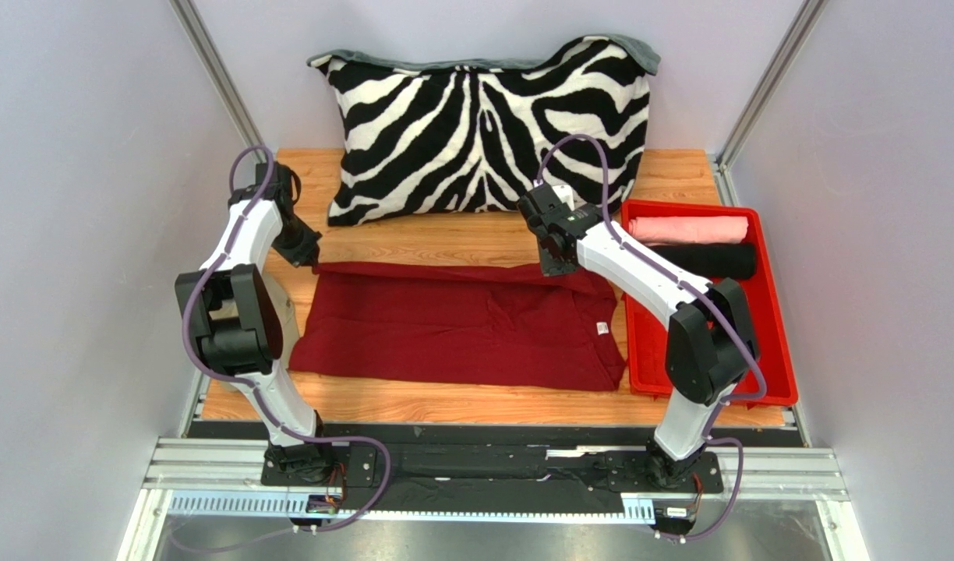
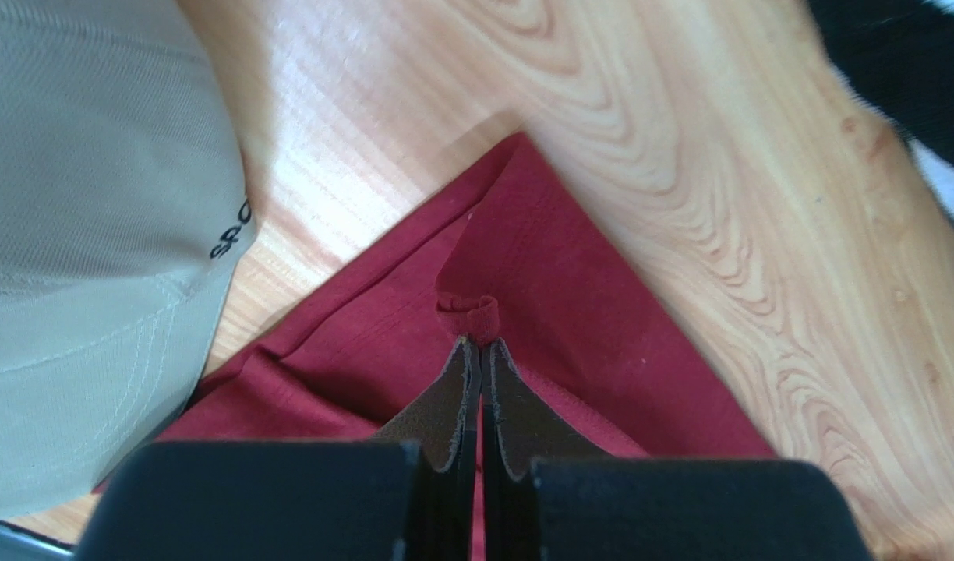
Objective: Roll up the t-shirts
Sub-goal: Fold the T-shirt at the center of the board.
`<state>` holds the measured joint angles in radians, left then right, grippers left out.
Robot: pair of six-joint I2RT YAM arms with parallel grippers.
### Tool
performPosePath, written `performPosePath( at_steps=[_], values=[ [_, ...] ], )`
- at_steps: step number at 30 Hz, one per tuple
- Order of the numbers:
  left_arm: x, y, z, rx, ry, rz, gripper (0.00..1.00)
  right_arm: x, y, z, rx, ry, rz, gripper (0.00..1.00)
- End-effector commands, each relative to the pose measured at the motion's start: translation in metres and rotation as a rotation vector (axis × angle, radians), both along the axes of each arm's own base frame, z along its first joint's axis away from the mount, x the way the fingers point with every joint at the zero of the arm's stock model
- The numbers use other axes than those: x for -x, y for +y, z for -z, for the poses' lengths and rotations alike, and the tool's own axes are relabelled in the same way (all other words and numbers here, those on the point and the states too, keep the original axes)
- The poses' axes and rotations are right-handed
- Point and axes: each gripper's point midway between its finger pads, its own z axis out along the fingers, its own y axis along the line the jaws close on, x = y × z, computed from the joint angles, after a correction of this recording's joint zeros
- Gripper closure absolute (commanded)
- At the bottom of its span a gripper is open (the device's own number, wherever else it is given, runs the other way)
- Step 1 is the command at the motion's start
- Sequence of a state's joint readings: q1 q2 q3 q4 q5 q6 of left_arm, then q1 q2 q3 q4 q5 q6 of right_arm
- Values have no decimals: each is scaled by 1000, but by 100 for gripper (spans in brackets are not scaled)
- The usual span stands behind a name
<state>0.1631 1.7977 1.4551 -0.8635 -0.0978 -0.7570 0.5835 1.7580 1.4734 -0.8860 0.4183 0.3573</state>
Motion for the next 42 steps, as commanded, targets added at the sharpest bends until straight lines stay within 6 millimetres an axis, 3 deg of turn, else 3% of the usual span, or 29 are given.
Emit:
performPosePath(
  at_steps=[1,14,24,34,39,42],
  values=[
    [1,3,-16,8,-75,-29,100,12,1,-10,-3,-22,10,100],
    [19,6,-24,25,-90,-72,100,25,-4,-22,7,-36,19,99],
    [45,4,5,101,-32,-129,100,46,8,0,-28,6,-2,99],
    [56,-11,38,185,30,-148,100,55,15,47,-31,88,-9,99],
    [58,-8,41,183,45,-168,100,55,18,49,-39,95,-16,99],
    [59,-2,34,168,32,-181,100,55,16,41,-44,79,-14,99]
  ],
)
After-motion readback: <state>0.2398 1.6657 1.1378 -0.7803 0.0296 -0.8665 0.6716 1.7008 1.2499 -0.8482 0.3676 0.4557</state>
